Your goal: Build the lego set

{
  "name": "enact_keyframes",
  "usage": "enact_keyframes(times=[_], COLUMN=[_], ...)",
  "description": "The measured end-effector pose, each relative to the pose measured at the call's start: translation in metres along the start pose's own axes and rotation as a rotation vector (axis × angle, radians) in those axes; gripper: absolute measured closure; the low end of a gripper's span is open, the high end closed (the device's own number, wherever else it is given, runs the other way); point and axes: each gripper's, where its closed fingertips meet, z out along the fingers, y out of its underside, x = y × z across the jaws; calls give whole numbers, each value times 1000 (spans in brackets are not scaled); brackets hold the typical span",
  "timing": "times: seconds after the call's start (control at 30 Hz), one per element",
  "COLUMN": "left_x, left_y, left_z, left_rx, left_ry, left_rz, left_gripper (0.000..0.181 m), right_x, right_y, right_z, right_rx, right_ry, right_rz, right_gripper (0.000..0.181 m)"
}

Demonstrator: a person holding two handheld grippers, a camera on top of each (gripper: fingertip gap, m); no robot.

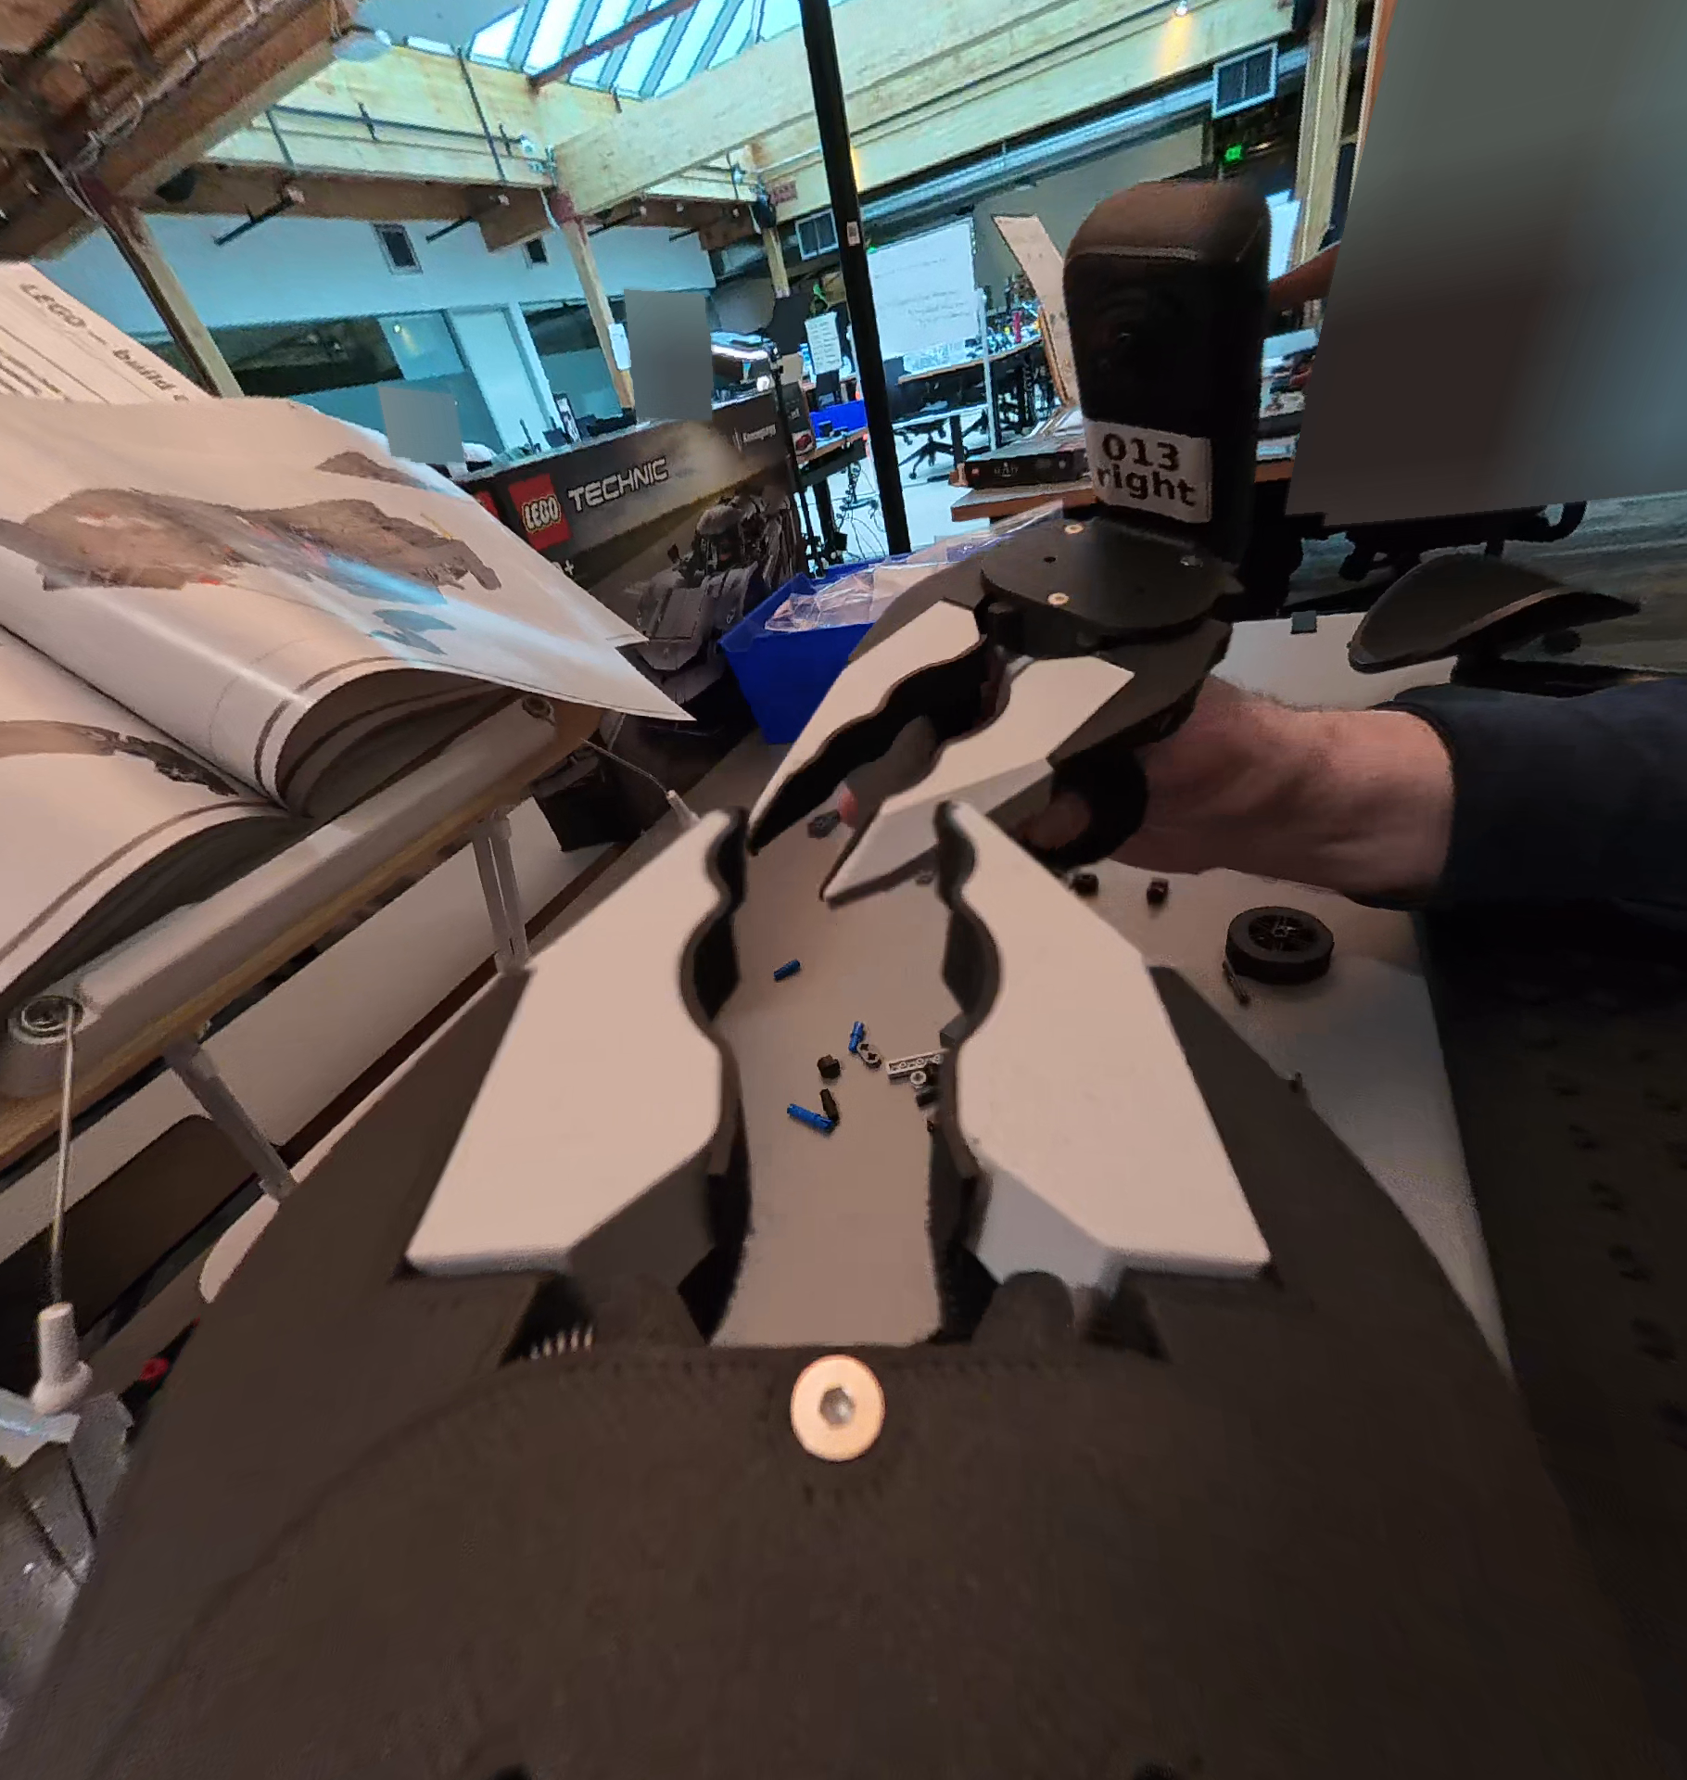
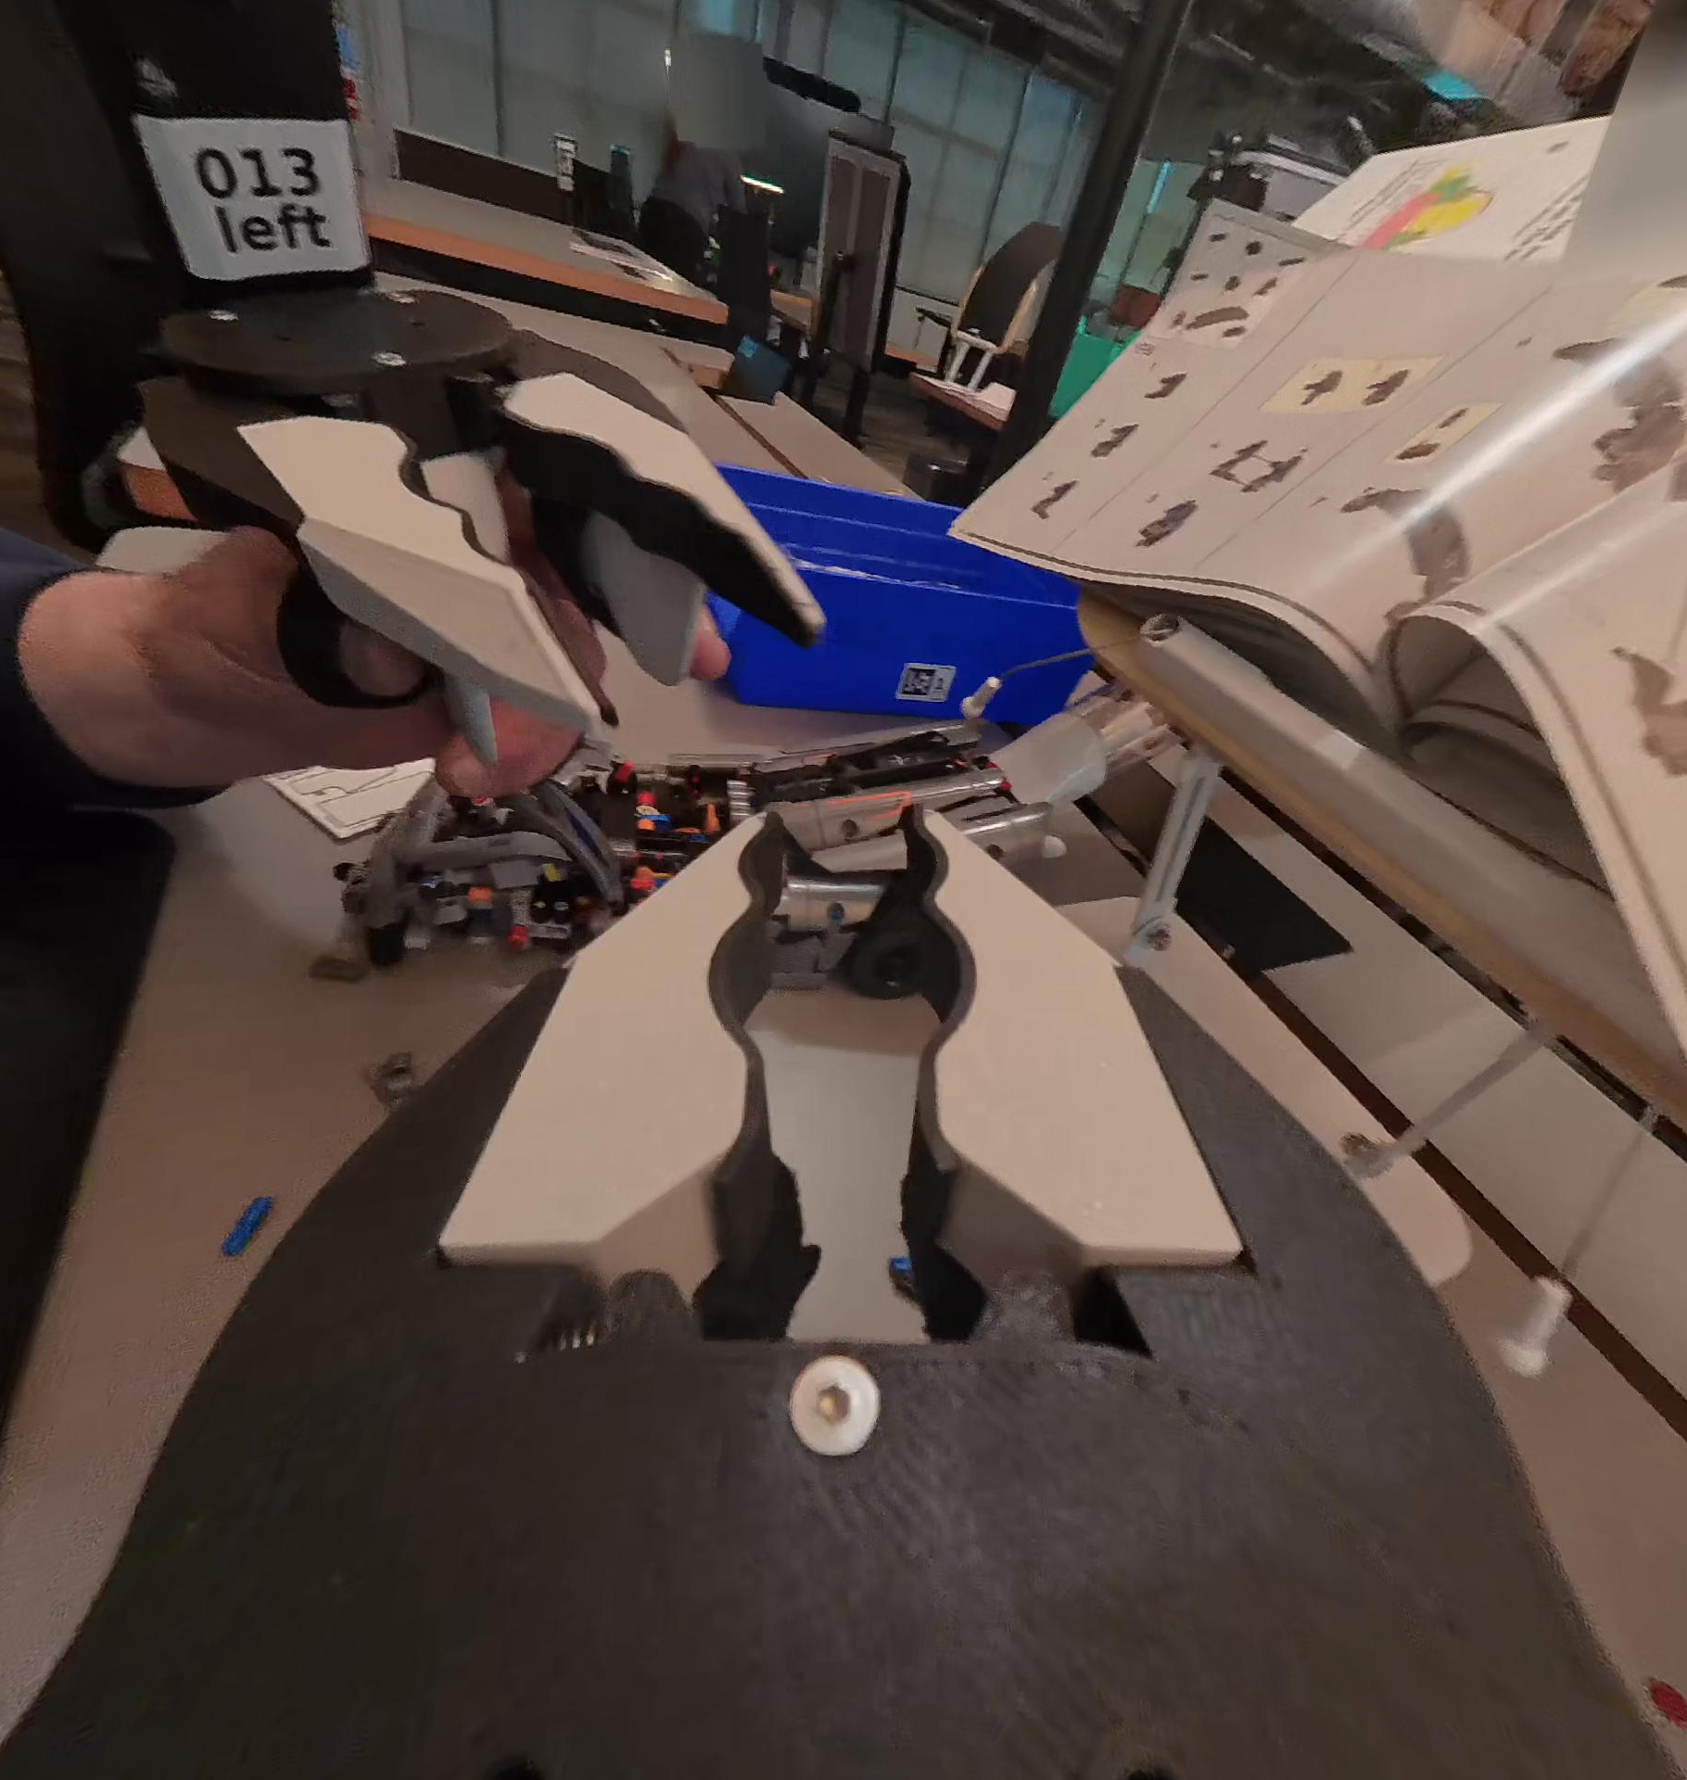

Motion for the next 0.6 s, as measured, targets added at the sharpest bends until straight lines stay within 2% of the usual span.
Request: enact_keyframes(times=[0.03, 0.1, 0.17, 0.23, 0.27, 0.4, 0.6], left_x=[0, -3, -3, -5, -7, -9, -15], left_y=[0, -1, -1, -1, -1, 0, 2], left_z=[-2, -4, -7, -8, -8, -6, -5], left_rx=[-4, -8, -6, -12, -11, -12, -20], left_ry=[7, -2, -4, -18, -29, -43, -76], left_rz=[10, 23, 46, 61, 63, 45, 61], left_gripper=[158, 168, 181, 181, 180, 150, 135], right_x=[3, 10, 18, 24, 26, 30, 30], right_y=[0, 1, 6, 9, 11, 14, 22], right_z=[-3, -7, -10, -13, -13, -14, -10], right_rx=[0, -3, -24, -38, -50, -67, -93], right_ry=[7, 18, 34, 49, 59, 77, 69], right_rz=[6, 18, 36, 42, 41, 41, 51], right_gripper=[159, 163, 153, 147, 142, 133, 133])
